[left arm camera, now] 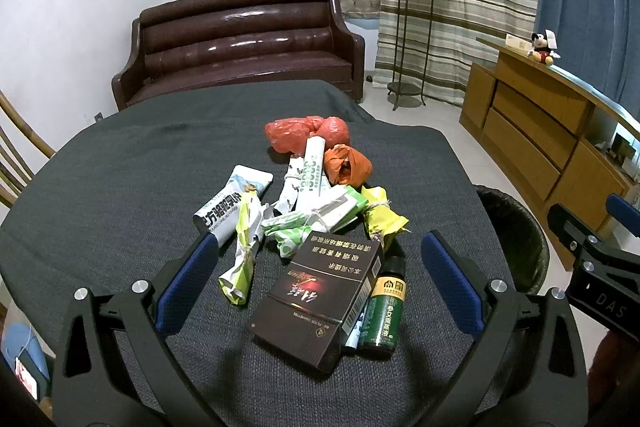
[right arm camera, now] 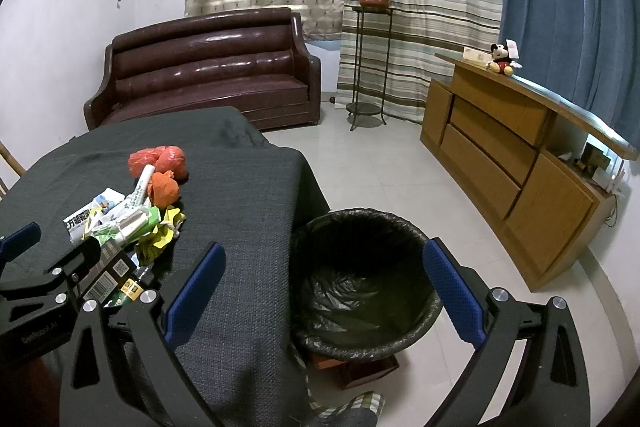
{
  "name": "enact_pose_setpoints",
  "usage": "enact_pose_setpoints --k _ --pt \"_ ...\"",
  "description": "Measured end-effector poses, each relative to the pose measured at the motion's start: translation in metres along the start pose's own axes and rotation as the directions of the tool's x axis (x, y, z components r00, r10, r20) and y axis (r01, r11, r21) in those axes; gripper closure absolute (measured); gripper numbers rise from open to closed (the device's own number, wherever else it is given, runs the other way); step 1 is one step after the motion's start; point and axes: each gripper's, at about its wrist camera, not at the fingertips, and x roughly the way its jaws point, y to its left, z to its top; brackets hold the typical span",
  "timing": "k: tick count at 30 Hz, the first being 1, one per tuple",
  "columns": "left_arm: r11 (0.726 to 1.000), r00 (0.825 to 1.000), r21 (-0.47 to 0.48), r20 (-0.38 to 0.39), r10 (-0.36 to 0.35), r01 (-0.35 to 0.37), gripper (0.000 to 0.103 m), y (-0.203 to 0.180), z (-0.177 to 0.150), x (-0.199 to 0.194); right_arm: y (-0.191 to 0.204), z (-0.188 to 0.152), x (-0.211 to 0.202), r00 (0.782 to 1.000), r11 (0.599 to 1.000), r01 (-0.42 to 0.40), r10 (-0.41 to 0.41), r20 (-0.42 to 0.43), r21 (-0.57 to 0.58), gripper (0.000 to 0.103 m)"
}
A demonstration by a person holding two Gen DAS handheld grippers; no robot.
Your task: Collect trash
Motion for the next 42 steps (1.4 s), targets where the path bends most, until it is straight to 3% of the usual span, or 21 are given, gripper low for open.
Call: enact_pose_setpoints --k 36,42 --pt "1.0 1.0 -0.003 -0.007 0.0 0.0 0.004 0.002 0.0 0.003 0.0 0.0 0.001 1.0 1.0 -0.003 0.003 -0.005 0.001 0.007" --pt "1.0 1.0 -0.003 -0.019 -0.003 0.003 0.009 0.003 -0.01 0.008 0.005 -0.009 0.003 1.0 1.0 -0.003 0.003 -0.009 0.006 0.007"
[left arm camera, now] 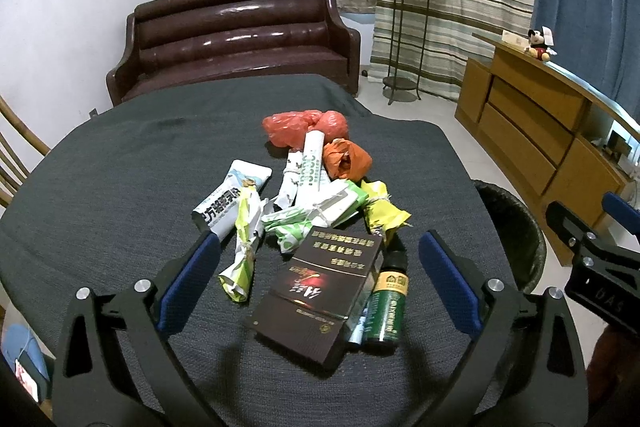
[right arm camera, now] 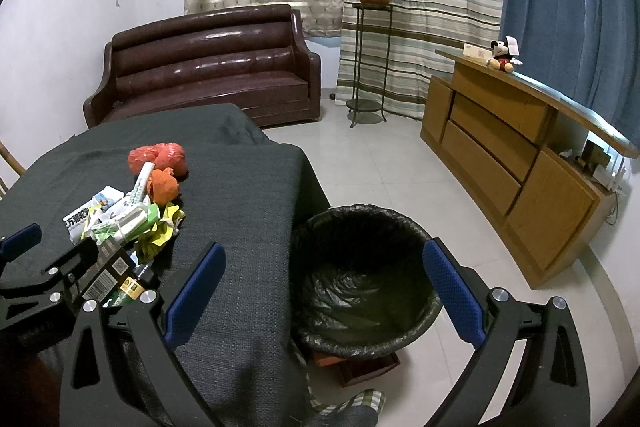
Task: Collect trash
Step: 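Close the left gripper on the dark brown cigarette box and lift it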
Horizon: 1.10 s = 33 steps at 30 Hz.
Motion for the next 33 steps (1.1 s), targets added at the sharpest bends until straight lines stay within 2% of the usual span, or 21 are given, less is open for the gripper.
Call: enact_pose_setpoints --k 2,6,8,10,17,23,33 --pt "1.0 1.0 0.0 -0.009 0.002 -0.002 0.017 0.003 -0.005 0.001 0.001 -0.001 0.0 1.0 1.0 -0.004 0.004 -0.002 0.001 0.007" --pt "1.0 1.0 -0.013 -0.024 0.006 -0.006 0.018 0.012 -0.012 0.0 0.003 0.003 0.005 1.0 1.0 -0.014 0.014 -0.011 -0.012 0.008" --pt "1.0 0.999 -0.017 -0.03 0.011 -0.012 0.021 0.016 -0.013 -0.003 0.005 0.001 0.005 1.0 1.0 -0.019 0.019 -0.017 -0.018 0.013" --pt "1.0 0.999 -0.027 -0.035 0.012 -0.013 0.021 0.02 -0.017 -0.003 0.008 0.001 0.007 0.999 0.999 -0.026 0.025 -0.036 -0.025 0.034" --pt "0.999 0.998 -0.018 -0.048 -0.03 0.03 0.021 0.018 -0.02 -0.005 0.007 -0.002 0.008 0.997 0.999 -0.04 0.039 -0.06 -0.016 0.034" --pt "0.997 0.992 0.007 -0.107 -0.071 0.072 0.015 0.01 -0.019 0.002 0.001 0.0 0.009 0.997 0.999 -0.048 0.048 -0.067 0.003 0.034" --pt "0.992 0.978 -0.008 -0.17 -0.125 0.125 0.016 0.012 -0.017 0.017 0.001 0.0 0.012 0.994 0.998 -0.066 0.066 -0.082 0.009 0.034"
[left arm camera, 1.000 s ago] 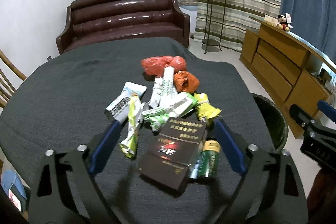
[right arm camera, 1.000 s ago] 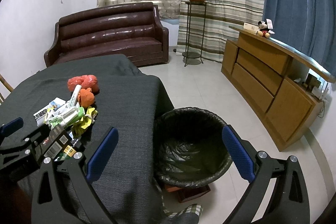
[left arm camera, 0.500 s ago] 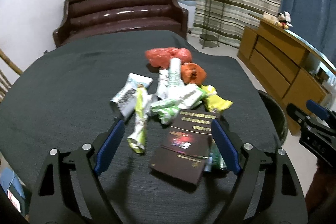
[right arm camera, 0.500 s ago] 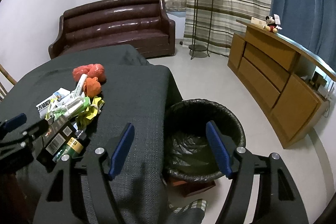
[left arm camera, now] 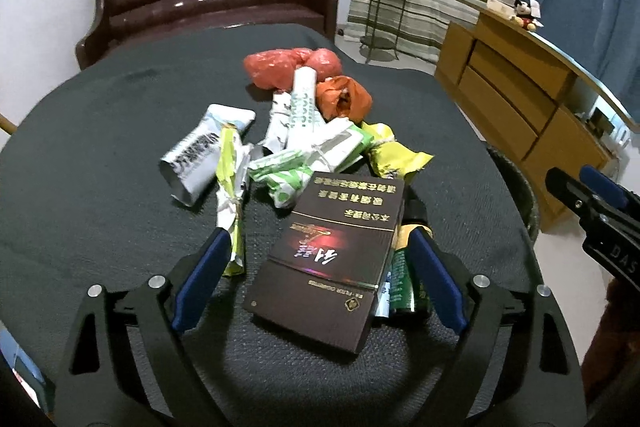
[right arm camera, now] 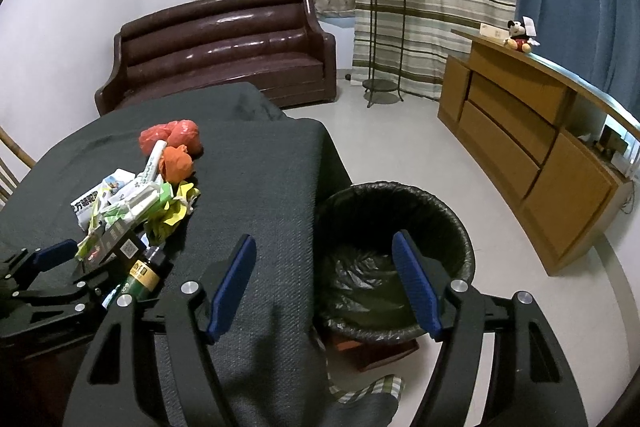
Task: Collect trash
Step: 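Close the left gripper on the dark brown cigarette box and lift it, then grasp the green spray can with the right gripper while the left gripper holds the box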
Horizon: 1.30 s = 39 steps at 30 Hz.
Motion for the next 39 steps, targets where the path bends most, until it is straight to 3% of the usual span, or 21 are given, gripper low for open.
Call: enact_pose_setpoints --k 5,12,18,24,33,39 --pt "0.995 0.996 -0.013 0.002 -0.095 0.095 0.039 0.004 0.001 0.0 0.002 -0.001 0.002 1.0 1.0 -0.001 0.001 -0.007 -0.003 0.034" --pt "0.995 0.995 -0.009 0.011 -0.101 0.101 0.042 0.005 0.0 -0.004 0.005 -0.001 0.002 1.0 1.0 -0.004 0.004 -0.009 -0.01 0.034" --pt "0.995 0.993 -0.004 0.065 -0.097 0.098 0.042 0.006 0.004 -0.023 0.006 -0.002 0.002 1.0 1.0 -0.006 0.005 -0.008 -0.011 0.034" --pt "0.999 0.991 -0.015 0.123 -0.048 0.051 0.042 0.018 0.01 -0.043 0.017 -0.002 0.001 1.0 0.999 -0.019 0.019 -0.01 -0.026 0.034" --pt "0.996 0.989 -0.081 0.136 0.057 -0.047 0.042 0.055 0.009 -0.047 0.055 -0.007 0.002 0.996 0.995 -0.078 0.075 -0.045 -0.068 0.034" --pt "0.991 0.978 -0.089 0.171 0.118 -0.104 0.042 0.071 0.009 -0.054 0.081 -0.009 0.001 0.991 0.989 -0.119 0.113 -0.066 -0.086 0.034"
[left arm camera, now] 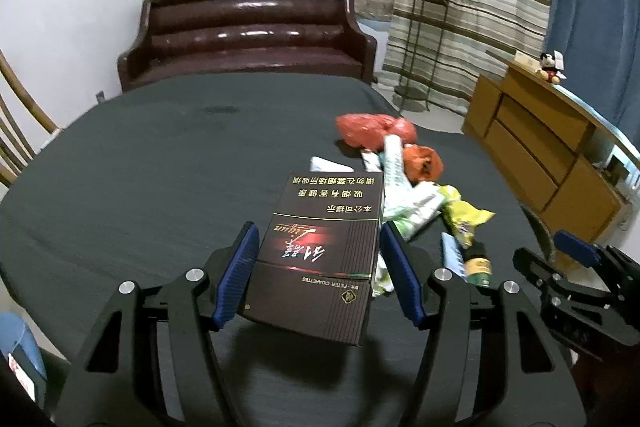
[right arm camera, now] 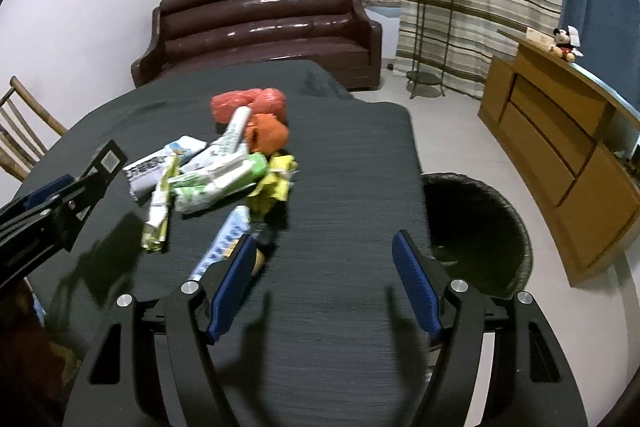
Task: Collect trash
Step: 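Grasp the green spray can with the right gripper while the left gripper holds the box, then carry the box and the spray can over the black trash bin with both grippers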
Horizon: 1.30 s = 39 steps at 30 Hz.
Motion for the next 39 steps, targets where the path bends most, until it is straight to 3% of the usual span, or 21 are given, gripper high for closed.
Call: enact_pose_setpoints --k 11,15,27,29,30,31,39 --pt "1.0 1.0 -0.008 0.003 -0.001 0.001 0.042 0.014 -0.005 0.0 0.027 -0.007 0.011 0.998 0.999 -0.014 0.012 -0.059 -0.034 0.035" --pt "1.0 1.0 -0.006 0.004 0.0 0.0 0.042 0.014 -0.006 0.0 0.024 -0.009 0.015 0.997 1.0 0.005 -0.007 -0.083 -0.031 0.049" --pt "1.0 1.0 -0.007 -0.012 -0.01 0.01 0.042 0.01 -0.014 -0.001 0.026 -0.008 0.021 0.996 0.999 0.005 -0.009 -0.087 -0.045 0.052" --pt "1.0 1.0 -0.007 -0.012 -0.01 0.01 0.042 0.009 -0.014 -0.001 0.027 -0.008 0.022 0.996 0.999 -0.002 -0.002 -0.086 -0.053 0.064" --pt "1.0 1.0 -0.007 -0.011 -0.01 0.01 0.042 0.008 -0.014 -0.001 0.027 -0.008 0.023 0.996 0.998 -0.013 0.008 -0.092 -0.054 0.075" --pt "1.0 1.0 -0.008 -0.01 -0.011 0.011 0.042 0.009 -0.014 -0.001 0.027 -0.009 0.024 0.995 0.998 -0.019 0.013 -0.099 -0.052 0.078" --pt "0.999 0.999 0.0 0.006 -0.032 0.032 0.042 -0.005 -0.012 -0.003 0.02 -0.009 0.013 0.997 0.998 -0.032 0.028 -0.075 -0.051 0.078"
